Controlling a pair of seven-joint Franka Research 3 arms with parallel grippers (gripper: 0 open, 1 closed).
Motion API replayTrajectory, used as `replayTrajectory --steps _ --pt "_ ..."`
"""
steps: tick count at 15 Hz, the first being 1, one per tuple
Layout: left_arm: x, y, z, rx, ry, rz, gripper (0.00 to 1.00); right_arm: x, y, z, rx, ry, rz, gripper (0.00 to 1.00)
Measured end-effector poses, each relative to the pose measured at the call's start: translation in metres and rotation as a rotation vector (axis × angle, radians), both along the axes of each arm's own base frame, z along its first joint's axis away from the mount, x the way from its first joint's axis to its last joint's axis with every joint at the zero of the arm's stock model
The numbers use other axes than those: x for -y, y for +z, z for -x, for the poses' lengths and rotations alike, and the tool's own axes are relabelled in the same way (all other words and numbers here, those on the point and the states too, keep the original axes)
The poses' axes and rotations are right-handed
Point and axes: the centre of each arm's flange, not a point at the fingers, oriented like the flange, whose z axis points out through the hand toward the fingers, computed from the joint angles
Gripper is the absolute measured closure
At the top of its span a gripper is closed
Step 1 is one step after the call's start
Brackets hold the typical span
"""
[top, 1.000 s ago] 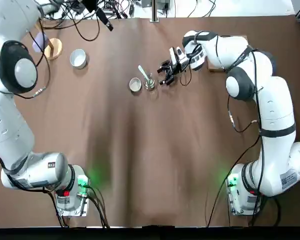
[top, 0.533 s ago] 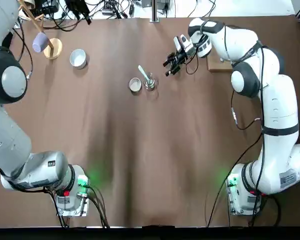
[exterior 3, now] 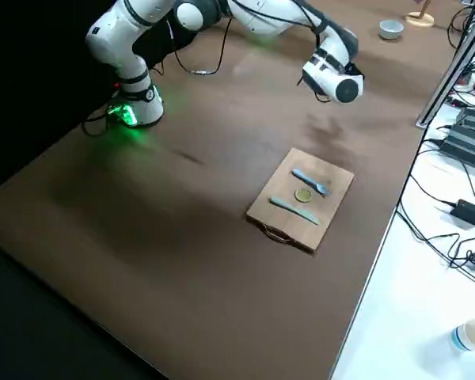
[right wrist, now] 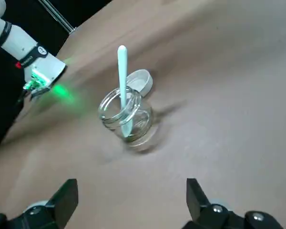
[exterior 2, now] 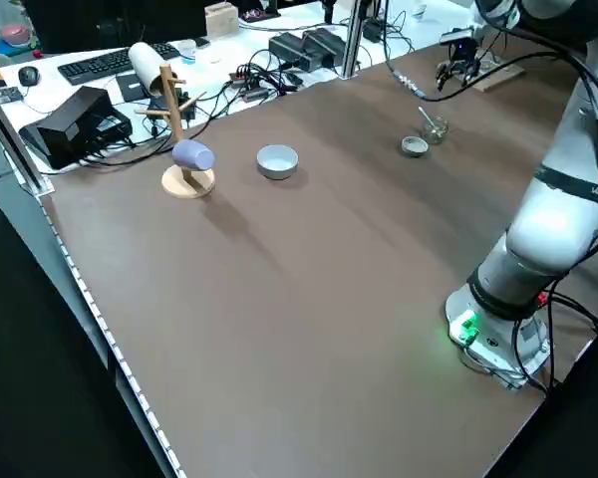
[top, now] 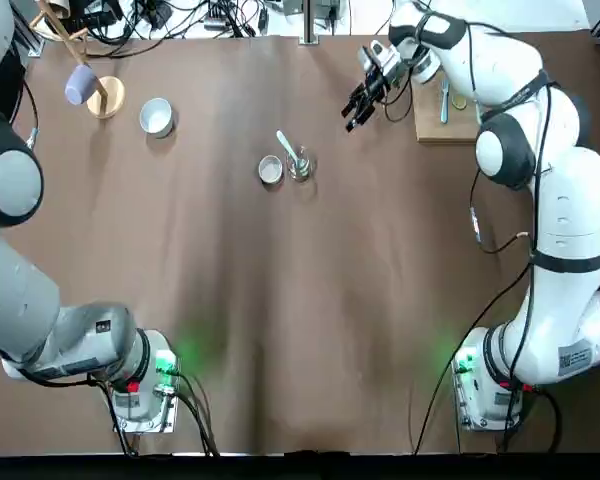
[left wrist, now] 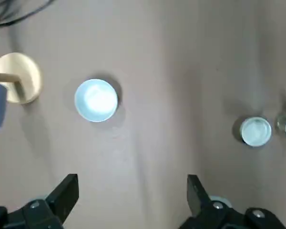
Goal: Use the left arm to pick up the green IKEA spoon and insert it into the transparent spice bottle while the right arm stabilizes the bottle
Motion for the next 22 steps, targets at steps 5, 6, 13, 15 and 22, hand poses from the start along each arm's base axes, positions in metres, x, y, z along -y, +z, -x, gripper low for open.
replayTrajectory --steps 5,6,13,15,22 --pt "0.007 0.027 0.015 0.040 0.024 -0.019 0.00 0.030 0.052 -0.015 -0.192 -0.058 0.244 0.00" --pt "0.008 0.028 0.016 0.041 0.024 -0.019 0.00 0.035 0.058 -0.017 -0.210 -0.073 0.294 0.00" --pt "-0.011 -0.026 -0.003 -0.054 0.050 -0.017 0.00 0.058 0.152 -0.043 -0.262 -0.339 0.531 0.01" --pt "-0.017 -0.032 -0.007 -0.064 0.060 -0.015 0.00 0.066 0.187 -0.047 -0.250 -0.427 0.589 0.00" --pt "-0.017 -0.014 -0.003 -0.031 0.096 -0.010 0.00 0.098 0.317 -0.023 -0.199 -0.786 0.845 0.00"
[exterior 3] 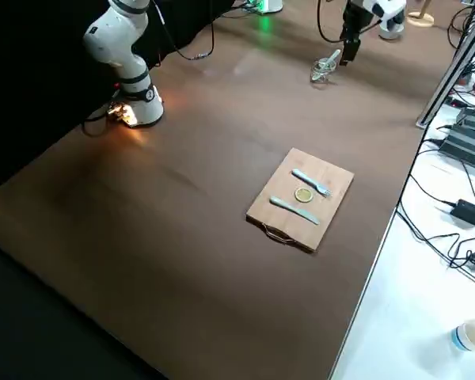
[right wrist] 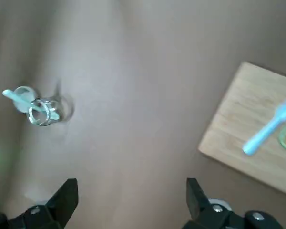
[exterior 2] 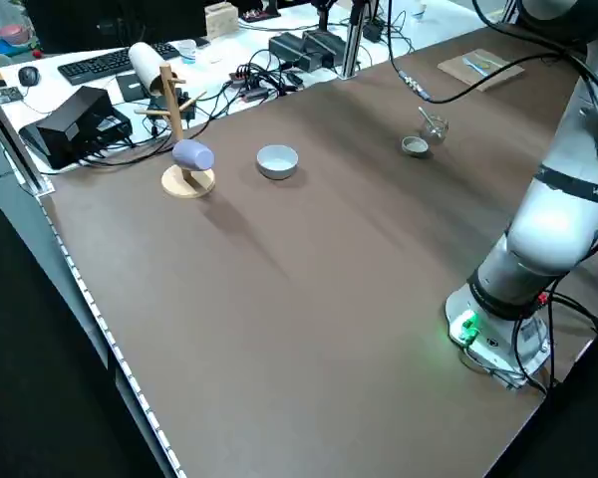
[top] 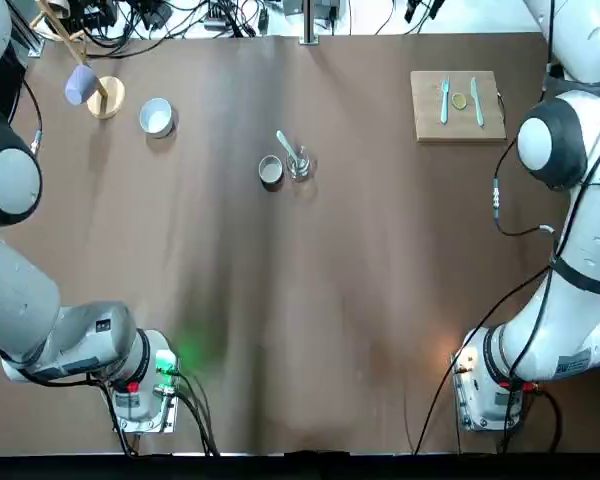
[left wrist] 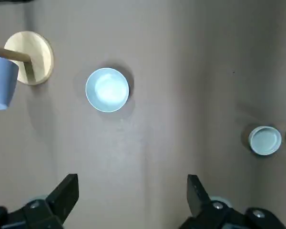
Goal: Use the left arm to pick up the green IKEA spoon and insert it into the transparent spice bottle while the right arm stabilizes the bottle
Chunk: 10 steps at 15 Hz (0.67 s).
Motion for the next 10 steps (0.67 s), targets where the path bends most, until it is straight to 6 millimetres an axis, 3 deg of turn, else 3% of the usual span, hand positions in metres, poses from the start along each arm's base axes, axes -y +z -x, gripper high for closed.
replayTrajectory --steps 7,9,10 --pt "0.004 0.017 0.011 0.022 0.086 0.044 0.00 0.038 0.038 0.012 0.012 -0.227 0.194 0.00" --pt "0.002 0.022 0.016 0.020 0.089 0.041 0.00 0.060 0.053 0.016 0.025 -0.261 0.228 0.00" --pt "0.000 0.023 0.017 0.019 0.093 0.040 0.00 0.083 0.069 0.024 0.028 -0.294 0.256 0.00"
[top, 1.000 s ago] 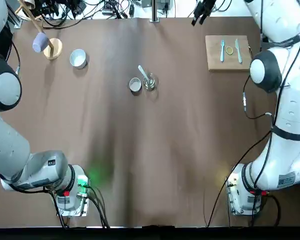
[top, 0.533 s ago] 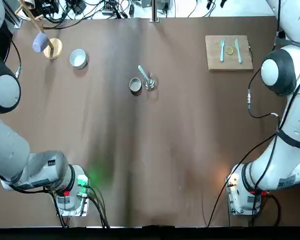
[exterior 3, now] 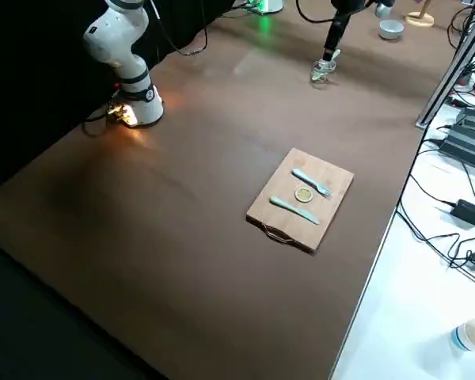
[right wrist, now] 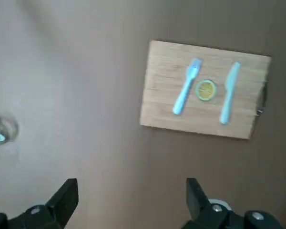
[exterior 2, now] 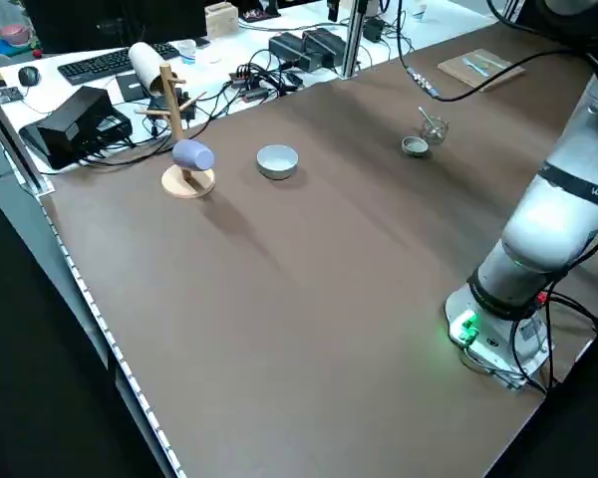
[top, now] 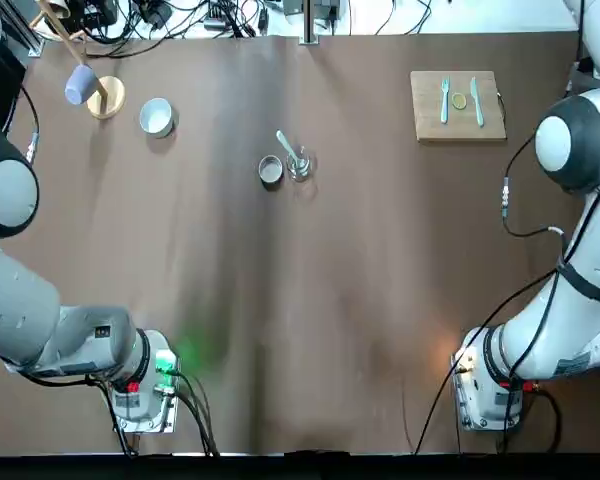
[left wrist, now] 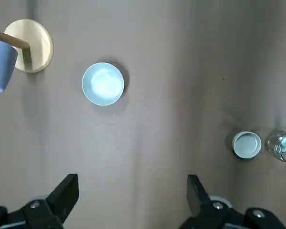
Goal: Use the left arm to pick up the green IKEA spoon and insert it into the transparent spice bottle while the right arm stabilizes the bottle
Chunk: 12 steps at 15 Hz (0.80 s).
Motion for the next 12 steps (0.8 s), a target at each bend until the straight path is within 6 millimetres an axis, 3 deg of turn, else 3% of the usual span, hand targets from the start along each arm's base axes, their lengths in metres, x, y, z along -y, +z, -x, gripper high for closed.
replayTrajectory --steps 3,8,12 --pt "-0.006 -0.003 0.000 -0.006 0.010 -0.002 0.00 0.022 0.013 0.014 -0.004 -0.033 0.005 0.00" --pt "-0.002 -0.004 0.000 -0.008 0.003 -0.002 0.00 0.065 0.019 0.040 0.036 -0.105 0.001 0.00" --pt "0.000 -0.004 0.001 -0.013 0.000 -0.002 0.00 0.070 0.007 0.072 0.074 -0.109 -0.008 0.00"
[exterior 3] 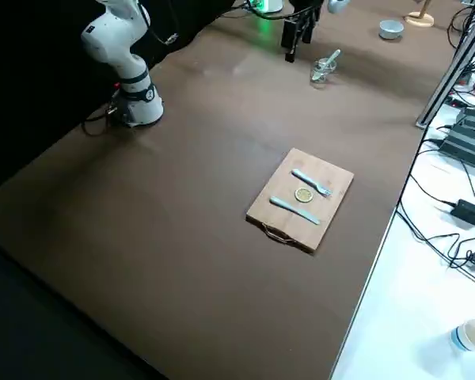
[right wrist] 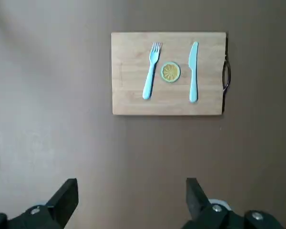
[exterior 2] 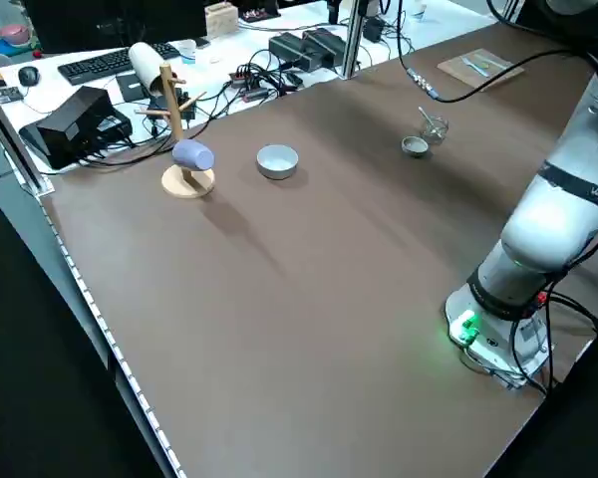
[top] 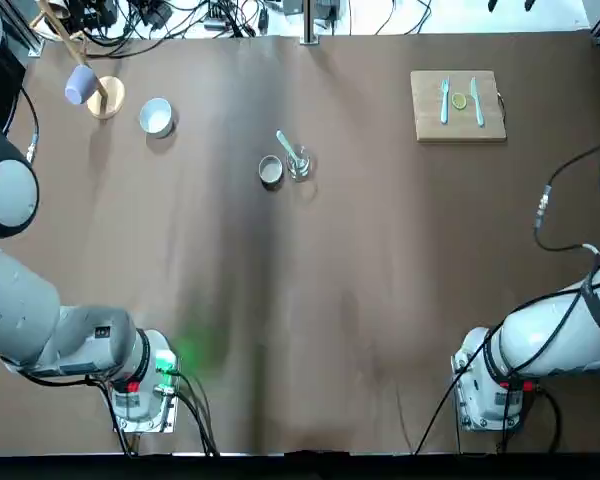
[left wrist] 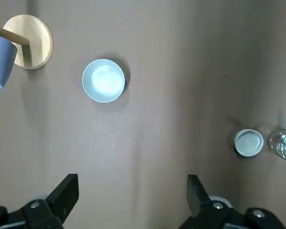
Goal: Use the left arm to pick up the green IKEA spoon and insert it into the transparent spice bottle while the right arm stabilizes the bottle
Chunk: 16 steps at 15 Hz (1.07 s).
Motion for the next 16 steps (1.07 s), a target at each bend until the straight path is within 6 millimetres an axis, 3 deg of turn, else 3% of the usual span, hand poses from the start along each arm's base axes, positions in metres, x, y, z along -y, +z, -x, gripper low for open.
replayTrajectory --steps 3,8,12,16 --pt "0.000 0.000 0.000 0.001 0.000 0.000 0.00 0.002 -0.004 0.012 -0.017 -0.001 0.000 0.00" --pt "0.000 0.001 0.000 0.001 0.001 0.000 0.00 0.010 -0.004 0.014 -0.023 -0.015 0.002 0.00" --pt "-0.001 0.001 0.000 0.001 0.002 0.000 0.00 0.031 0.006 0.017 -0.028 -0.052 0.002 0.00" --pt "-0.003 0.001 0.000 0.001 0.006 -0.001 0.00 0.079 0.005 0.024 -0.064 -0.037 -0.004 0.00"
